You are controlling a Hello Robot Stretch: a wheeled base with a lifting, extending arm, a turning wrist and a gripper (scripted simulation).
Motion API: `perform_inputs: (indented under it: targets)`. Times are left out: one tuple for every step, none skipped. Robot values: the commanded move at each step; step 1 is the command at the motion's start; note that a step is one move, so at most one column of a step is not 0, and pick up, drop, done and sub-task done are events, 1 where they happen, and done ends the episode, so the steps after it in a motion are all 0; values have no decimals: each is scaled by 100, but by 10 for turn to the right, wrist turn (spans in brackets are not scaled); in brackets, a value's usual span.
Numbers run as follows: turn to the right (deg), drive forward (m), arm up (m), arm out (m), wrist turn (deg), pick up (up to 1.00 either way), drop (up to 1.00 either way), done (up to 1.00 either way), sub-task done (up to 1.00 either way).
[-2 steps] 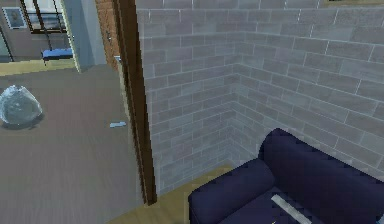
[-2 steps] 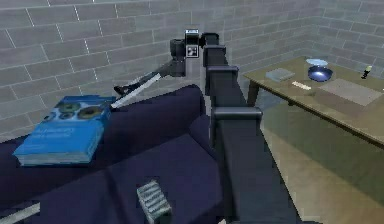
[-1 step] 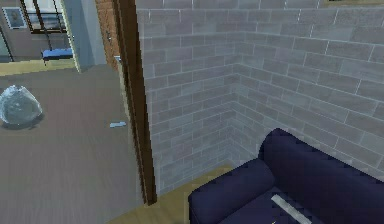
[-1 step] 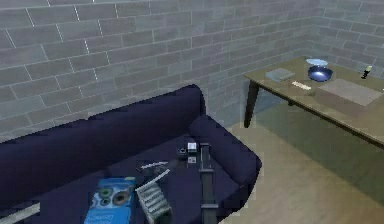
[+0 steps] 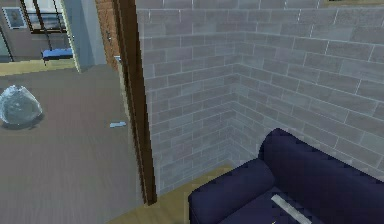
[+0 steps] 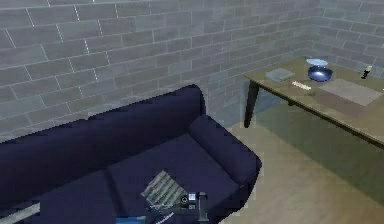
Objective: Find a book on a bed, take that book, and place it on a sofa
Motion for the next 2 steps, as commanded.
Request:
perform_inputs:
  targets:
    - [0, 0, 0, 0, 0, 0, 100, 0, 0]
    - [0, 0, 10, 0, 0, 0, 0, 0, 0]
